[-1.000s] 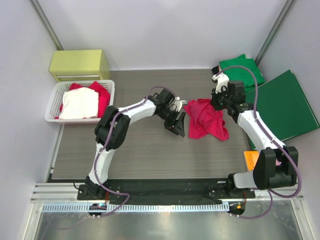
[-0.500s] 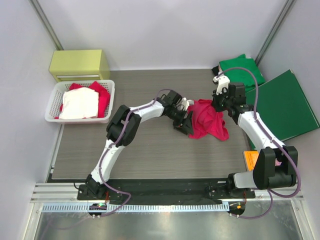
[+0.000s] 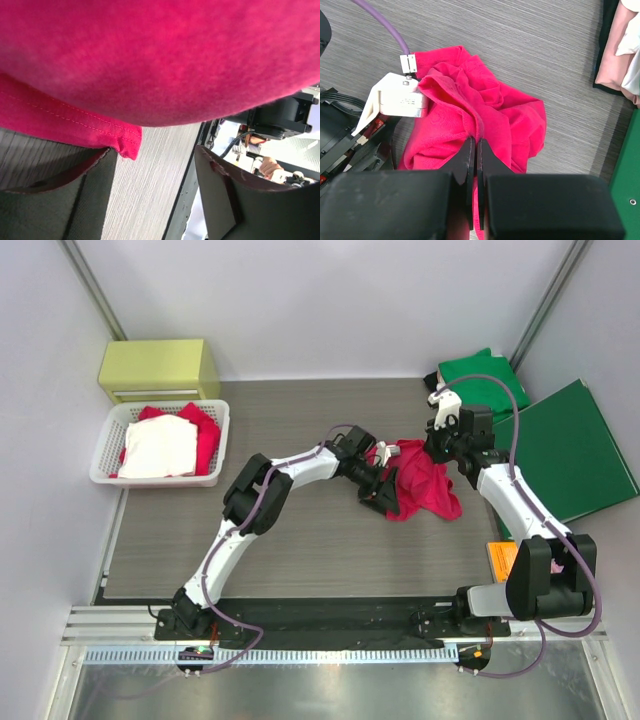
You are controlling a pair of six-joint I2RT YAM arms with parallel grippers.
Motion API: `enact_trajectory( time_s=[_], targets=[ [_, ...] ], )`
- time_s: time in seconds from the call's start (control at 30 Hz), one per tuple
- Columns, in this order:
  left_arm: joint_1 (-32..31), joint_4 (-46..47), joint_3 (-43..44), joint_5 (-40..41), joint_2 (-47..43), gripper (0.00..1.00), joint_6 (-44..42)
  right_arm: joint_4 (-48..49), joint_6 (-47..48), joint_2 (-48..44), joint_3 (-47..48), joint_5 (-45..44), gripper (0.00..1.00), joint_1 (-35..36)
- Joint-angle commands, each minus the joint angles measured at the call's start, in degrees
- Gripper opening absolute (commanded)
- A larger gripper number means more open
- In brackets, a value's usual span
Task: Fold and stack the t-shirts
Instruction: Flatten out the tshirt
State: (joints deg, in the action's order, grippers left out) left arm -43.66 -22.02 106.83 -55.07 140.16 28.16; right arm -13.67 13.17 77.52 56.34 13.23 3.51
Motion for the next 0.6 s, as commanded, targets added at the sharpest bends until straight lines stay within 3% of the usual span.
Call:
enact_trajectory(
  time_s=[0.0, 0.07, 0.3, 0.37, 0.43, 0.47, 0.57],
  targets=[
    [0.15, -2.34, -2.31, 3.66, -0.41, 0.70, -0.76, 3.12, 0.63, -2.11, -0.44, 0.92, 0.01, -0.26],
    [0.07, 0.38, -4.59, 2.08, -0.41, 0.72, 1.88, 3.21, 0.89, -1.49, -0.44, 0.74, 0.01, -0.34],
    [-0.99, 2.51, -2.59, -0.74, 4.07, 0.44, 4.88, 3.21, 0.89, -2.28, -0.61, 0.56, 0.01, -0.61],
    [-1.60, 2.60, -2.41, -0.74, 4.86, 0.40, 4.97, 3.39, 1.07, -2.11, -0.70, 0.57, 0.01, -0.69],
    [-2.04, 2.51, -2.24, -0.39, 5.21, 0.44, 5.06, 3.30, 1.16, -1.75, -0.79, 0.65, 0.01, -0.78],
    [-2.04, 2.51, -2.24, -0.22, 5.47, 0.53, 5.06, 3.30, 1.24, -1.67, -0.70, 0.91, 0.01, -0.78],
    [-2.04, 2.60, -1.62, 0.75, 6.00, 0.67, 5.24, 3.30, 1.33, -1.75, -0.79, 1.35, 0.01, -0.70]
  ],
)
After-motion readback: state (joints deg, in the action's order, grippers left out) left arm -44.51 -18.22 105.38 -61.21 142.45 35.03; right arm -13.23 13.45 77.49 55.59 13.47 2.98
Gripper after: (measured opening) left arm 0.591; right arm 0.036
